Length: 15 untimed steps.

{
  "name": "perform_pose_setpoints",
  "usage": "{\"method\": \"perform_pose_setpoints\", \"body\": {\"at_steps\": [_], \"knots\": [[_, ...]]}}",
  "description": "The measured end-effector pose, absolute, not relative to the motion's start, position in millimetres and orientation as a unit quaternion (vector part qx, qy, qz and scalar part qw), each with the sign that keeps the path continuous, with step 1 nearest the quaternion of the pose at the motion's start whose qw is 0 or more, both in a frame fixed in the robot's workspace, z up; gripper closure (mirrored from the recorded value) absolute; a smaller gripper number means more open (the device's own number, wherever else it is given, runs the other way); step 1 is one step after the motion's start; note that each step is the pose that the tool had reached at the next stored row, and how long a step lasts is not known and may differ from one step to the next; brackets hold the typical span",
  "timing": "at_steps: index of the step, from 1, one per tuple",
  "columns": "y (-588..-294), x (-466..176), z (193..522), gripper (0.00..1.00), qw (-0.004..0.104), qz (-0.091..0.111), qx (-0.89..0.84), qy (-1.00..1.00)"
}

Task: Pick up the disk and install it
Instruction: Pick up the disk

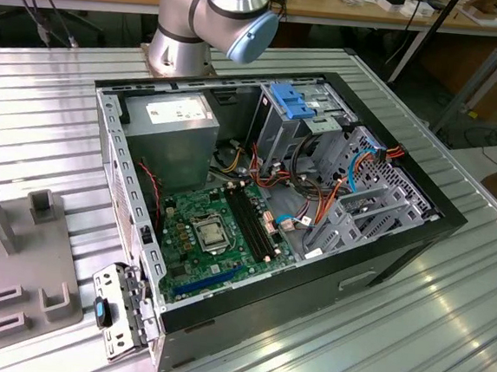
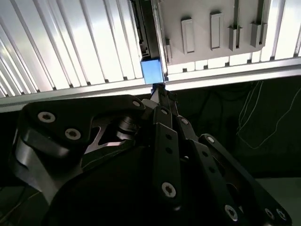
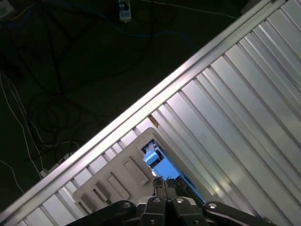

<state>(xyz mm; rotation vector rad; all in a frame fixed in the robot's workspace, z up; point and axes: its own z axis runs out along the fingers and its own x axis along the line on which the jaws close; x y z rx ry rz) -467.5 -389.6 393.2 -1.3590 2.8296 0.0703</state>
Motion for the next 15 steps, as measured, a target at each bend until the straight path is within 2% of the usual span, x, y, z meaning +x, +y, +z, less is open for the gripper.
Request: {"method": "perform_pose_setpoints", "body": {"at_steps": [15], "knots": [[-389.6,-467.5,393.2,0.89,-0.002,0.022,-0.543,0.839]]}}
